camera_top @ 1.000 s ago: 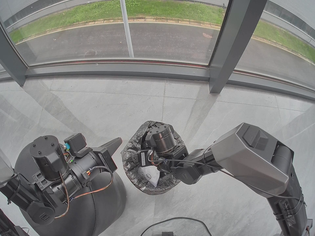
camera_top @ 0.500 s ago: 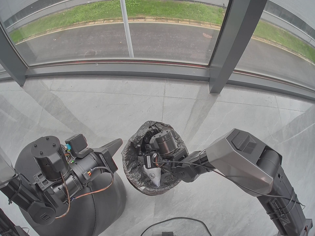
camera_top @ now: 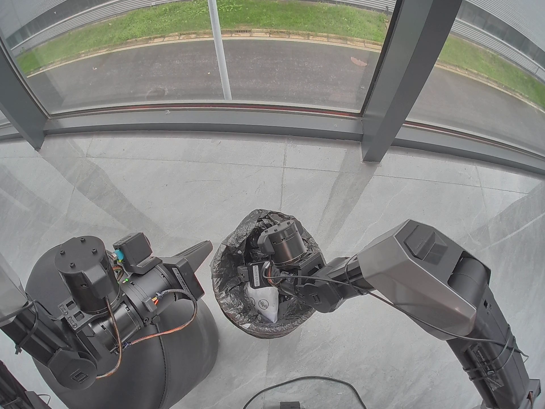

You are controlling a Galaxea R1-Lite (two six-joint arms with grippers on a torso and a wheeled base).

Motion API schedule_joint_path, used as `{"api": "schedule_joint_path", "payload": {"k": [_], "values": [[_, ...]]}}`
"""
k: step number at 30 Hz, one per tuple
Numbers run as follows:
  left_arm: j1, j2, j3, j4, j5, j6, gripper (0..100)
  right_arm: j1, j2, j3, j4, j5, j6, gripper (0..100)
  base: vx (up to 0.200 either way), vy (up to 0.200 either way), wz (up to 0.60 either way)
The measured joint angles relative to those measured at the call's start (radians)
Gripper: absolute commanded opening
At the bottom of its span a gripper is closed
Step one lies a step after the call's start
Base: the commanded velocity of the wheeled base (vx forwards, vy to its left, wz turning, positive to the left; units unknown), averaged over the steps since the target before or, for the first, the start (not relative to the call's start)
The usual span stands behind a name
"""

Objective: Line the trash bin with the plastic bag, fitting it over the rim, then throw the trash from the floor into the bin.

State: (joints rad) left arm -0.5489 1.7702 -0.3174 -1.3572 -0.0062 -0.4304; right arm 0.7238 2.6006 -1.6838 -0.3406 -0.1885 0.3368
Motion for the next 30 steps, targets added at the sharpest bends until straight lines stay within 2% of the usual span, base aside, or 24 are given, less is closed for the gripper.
{"api": "schedule_joint_path", "payload": {"k": [7, 19, 24, 30], "values": [[0.0, 0.0, 0.0, 0.0, 0.0, 0.0, 0, 0.05, -0.135, 0.129, 0.018, -0.003, 0.014, 100, 0.0, 0.0, 0.0], [0.0, -0.001, 0.001, 0.0, 0.0, 0.002, 0, 0.177, -0.442, 0.481, 0.018, -0.005, 0.07, 100, 0.0, 0.0, 0.0], [-0.002, 0.0, 0.001, 0.0, 0.0, 0.01, 0, 0.178, -0.568, 0.587, 0.023, -0.006, 0.098, 100, 0.0, 0.0, 0.0], [-0.002, -0.003, 0.002, -0.001, 0.014, 0.075, 0, 0.094, -0.751, 0.74, 0.024, -0.011, 0.122, 100, 0.0, 0.0, 0.0]]}}
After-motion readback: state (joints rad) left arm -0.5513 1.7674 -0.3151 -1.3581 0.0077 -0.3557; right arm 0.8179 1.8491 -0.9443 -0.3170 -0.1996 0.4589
